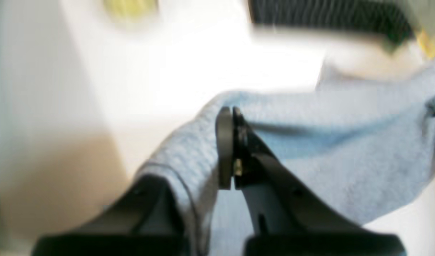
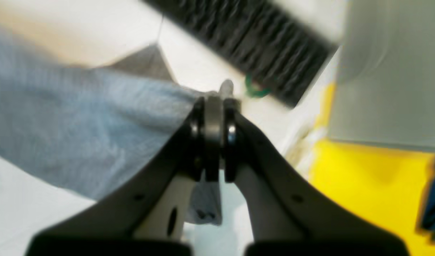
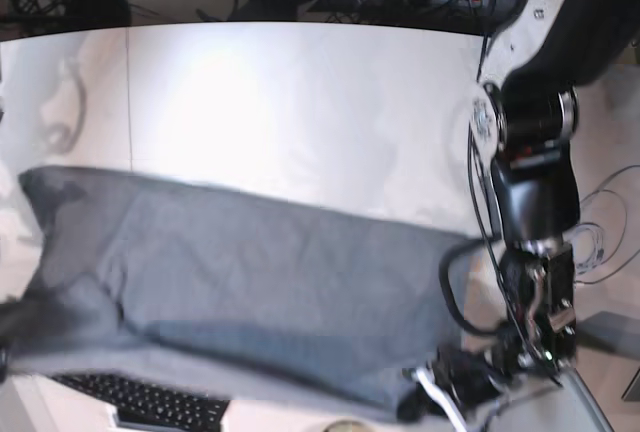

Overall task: Layout the t-shirt on the table in an organized manner, then fold the t-shirt properly
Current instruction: 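Lift the shirt with both grippers and swing it over the table, then lay the shirt down flat with both grippers holding its edge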

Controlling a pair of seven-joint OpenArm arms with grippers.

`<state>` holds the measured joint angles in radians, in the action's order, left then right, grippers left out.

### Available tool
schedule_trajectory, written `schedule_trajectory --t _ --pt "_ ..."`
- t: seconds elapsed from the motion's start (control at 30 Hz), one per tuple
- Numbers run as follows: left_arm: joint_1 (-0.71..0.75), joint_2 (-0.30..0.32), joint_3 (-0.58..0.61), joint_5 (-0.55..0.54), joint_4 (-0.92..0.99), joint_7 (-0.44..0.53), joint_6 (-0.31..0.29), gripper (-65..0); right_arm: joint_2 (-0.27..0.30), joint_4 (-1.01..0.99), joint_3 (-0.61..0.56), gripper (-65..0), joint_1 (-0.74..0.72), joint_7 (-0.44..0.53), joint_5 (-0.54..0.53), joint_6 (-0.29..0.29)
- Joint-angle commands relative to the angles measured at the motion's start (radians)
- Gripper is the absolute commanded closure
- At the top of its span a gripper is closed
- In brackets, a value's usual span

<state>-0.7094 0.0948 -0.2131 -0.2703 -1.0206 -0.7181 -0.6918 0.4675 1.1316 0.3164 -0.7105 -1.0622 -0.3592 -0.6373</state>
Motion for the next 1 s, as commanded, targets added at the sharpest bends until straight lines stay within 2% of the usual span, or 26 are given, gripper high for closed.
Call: schedule_trajectory --t 0.0,0.07,0.13,0.2,0.27,0.33,0.43,0.57,0.67,0.73,0.83,0.97 --pt "-0.052 -0.005 0.001 -0.030 -0.016 0.018 -0.006 0.0 0.033 0.015 -0.004 -0.2 -0.054 0.017 -0.005 0.000" --pt "-0.086 -0.007 -0.001 -0.071 -0.053 0.018 -0.006 0.0 0.055 0.032 -0.007 -0.2 -0.099 0.009 -0.005 0.000" --pt "-0.091 -0.002 -0.003 -0.131 -0.123 0.008 -0.006 0.0 0.078 0.118 0.000 -0.2 -0.113 -0.039 -0.011 -0.005" --pt "-0.057 0.003 -0.055 -0.208 -0.231 -0.053 -0.001 0.0 0.086 0.270 0.042 -0.2 -0.088 -0.111 -0.013 -0.006" --pt "0.023 0.003 -0.144 -0.284 -0.376 -0.120 0.034 0.0 0.079 0.457 0.135 -0.2 0.001 -0.197 -0.019 -0.008" --pt "0.145 0.016 -0.207 -0.306 -0.513 -0.166 0.051 0.0 0.069 0.621 0.211 -0.2 0.116 -0.277 -0.053 -0.008" --pt "0.350 0.050 -0.231 -0.306 -0.628 -0.177 0.054 0.0 0.001 0.759 0.290 -0.2 0.338 -0.334 -0.090 -0.006" --pt "0.564 0.082 -0.200 -0.304 -0.594 -0.171 0.051 0.0 -0.134 0.739 0.304 -0.2 0.589 -0.261 -0.082 0.000" --pt "0.687 0.084 -0.136 -0.304 -0.511 -0.097 0.050 0.0 -0.207 0.618 0.303 -0.2 0.713 -0.149 -0.082 0.001" --pt "0.752 0.098 -0.073 -0.281 -0.453 -0.010 0.053 0.0 -0.226 0.522 0.301 -0.2 0.750 -0.099 -0.082 0.001" --pt "0.801 0.096 -0.009 -0.197 -0.376 0.113 0.054 0.0 -0.226 0.413 0.301 -0.2 0.757 -0.072 -0.082 0.001" --pt "0.782 0.089 0.027 -0.125 -0.277 0.180 0.054 0.0 -0.207 0.291 0.298 -0.2 0.701 -0.017 -0.056 0.001"
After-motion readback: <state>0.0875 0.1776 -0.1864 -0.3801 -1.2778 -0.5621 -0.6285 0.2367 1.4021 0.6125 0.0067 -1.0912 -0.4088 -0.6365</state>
